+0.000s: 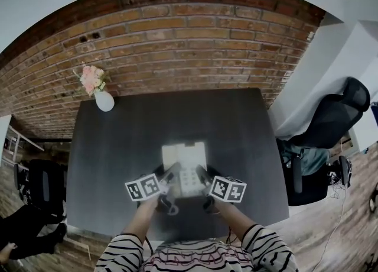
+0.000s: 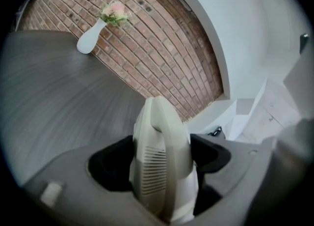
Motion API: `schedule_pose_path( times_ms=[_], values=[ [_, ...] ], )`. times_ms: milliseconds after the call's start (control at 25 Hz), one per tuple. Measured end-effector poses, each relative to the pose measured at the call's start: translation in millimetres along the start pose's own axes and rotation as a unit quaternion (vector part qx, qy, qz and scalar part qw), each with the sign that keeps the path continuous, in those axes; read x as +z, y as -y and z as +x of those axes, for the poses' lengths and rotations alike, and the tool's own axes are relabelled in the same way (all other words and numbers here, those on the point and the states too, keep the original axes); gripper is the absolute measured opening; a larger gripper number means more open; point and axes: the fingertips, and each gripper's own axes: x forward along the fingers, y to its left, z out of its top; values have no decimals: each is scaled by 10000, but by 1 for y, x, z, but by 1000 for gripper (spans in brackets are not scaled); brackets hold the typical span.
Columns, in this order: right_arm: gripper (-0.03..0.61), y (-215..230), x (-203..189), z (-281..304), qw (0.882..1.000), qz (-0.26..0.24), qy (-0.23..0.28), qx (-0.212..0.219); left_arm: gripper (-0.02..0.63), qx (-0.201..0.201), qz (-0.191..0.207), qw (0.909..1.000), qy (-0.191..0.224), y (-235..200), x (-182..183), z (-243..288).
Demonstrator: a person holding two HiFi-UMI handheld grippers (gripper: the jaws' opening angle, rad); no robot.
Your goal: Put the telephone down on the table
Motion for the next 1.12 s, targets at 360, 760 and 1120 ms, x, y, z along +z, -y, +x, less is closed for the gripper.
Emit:
schedule_pose_path(
  times_ms=[360, 760, 1120],
  values=[
    [178, 6, 50, 77, 9998, -117, 95, -85, 362, -59, 53, 10000, 17, -36, 67, 54],
    [178, 29, 97, 158, 9992, -23, 299, -276, 360, -131, 167, 9997, -157, -79, 127, 127],
    [178, 54, 126, 214, 9987, -10, 238, -441, 359, -129, 46, 9996, -249, -113, 156, 181]
  ],
)
